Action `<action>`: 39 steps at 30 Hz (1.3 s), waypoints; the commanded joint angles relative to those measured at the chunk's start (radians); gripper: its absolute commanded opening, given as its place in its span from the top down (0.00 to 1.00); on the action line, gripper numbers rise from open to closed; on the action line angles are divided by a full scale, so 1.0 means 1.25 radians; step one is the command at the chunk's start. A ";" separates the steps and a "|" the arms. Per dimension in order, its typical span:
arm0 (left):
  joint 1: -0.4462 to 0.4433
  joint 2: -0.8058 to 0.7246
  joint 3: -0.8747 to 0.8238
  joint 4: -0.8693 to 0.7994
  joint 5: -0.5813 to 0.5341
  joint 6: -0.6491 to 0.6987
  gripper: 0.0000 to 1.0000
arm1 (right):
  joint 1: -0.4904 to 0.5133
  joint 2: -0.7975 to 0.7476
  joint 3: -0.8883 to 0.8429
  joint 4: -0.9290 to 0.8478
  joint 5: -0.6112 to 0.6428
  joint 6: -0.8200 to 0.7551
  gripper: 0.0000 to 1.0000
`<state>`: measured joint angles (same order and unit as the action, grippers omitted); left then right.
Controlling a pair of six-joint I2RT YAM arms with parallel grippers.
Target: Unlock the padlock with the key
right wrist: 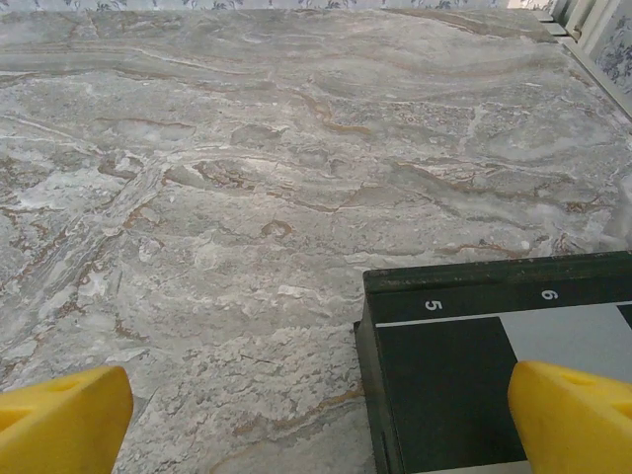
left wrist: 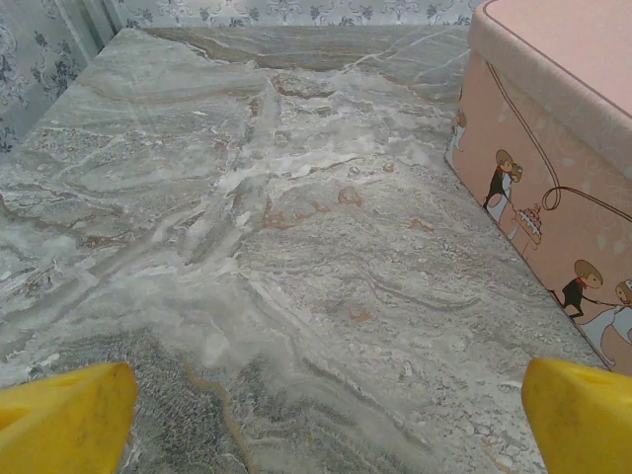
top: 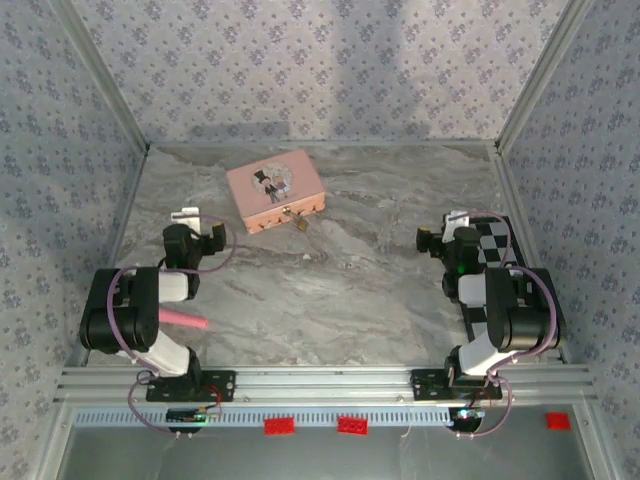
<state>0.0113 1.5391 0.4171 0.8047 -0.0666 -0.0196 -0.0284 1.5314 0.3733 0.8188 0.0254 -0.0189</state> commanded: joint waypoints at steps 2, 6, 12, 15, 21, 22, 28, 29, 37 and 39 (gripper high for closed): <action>0.002 -0.003 -0.001 0.003 0.016 -0.004 0.00 | -0.003 -0.005 0.017 -0.007 -0.009 -0.010 0.01; 0.003 -0.002 -0.001 0.003 0.016 -0.005 0.00 | -0.004 -0.005 0.016 -0.007 -0.010 -0.010 0.01; 0.002 -0.003 -0.001 0.003 0.016 -0.005 0.00 | -0.004 -0.005 0.017 -0.007 -0.012 -0.010 0.01; 0.003 -0.004 0.000 0.003 0.016 -0.005 0.00 | -0.004 -0.005 0.016 -0.007 -0.012 -0.011 0.01; 0.002 -0.003 -0.001 0.003 0.016 -0.005 0.00 | -0.007 -0.005 0.016 -0.007 -0.017 -0.008 0.01; 0.003 -0.004 -0.001 0.003 0.016 -0.005 0.00 | -0.007 -0.005 0.016 -0.007 -0.017 -0.009 0.01; 0.001 -0.007 0.001 -0.001 0.015 -0.003 0.00 | 0.001 -0.008 0.014 -0.002 -0.005 -0.016 0.01; 0.000 -0.015 0.004 -0.016 0.015 0.000 0.00 | 0.004 -0.009 0.012 -0.002 -0.005 -0.019 0.01; -0.107 -0.205 -0.042 -0.114 -0.100 0.043 0.00 | 0.029 -0.053 -0.024 0.025 -0.017 -0.057 0.01; -0.125 -0.298 -0.042 -0.203 -0.103 0.022 0.00 | 0.031 -0.072 -0.031 0.026 -0.018 -0.060 0.01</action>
<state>-0.1249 1.2789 0.3721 0.6670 -0.1501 0.0139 0.0029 1.4796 0.3569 0.8238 0.0097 -0.0639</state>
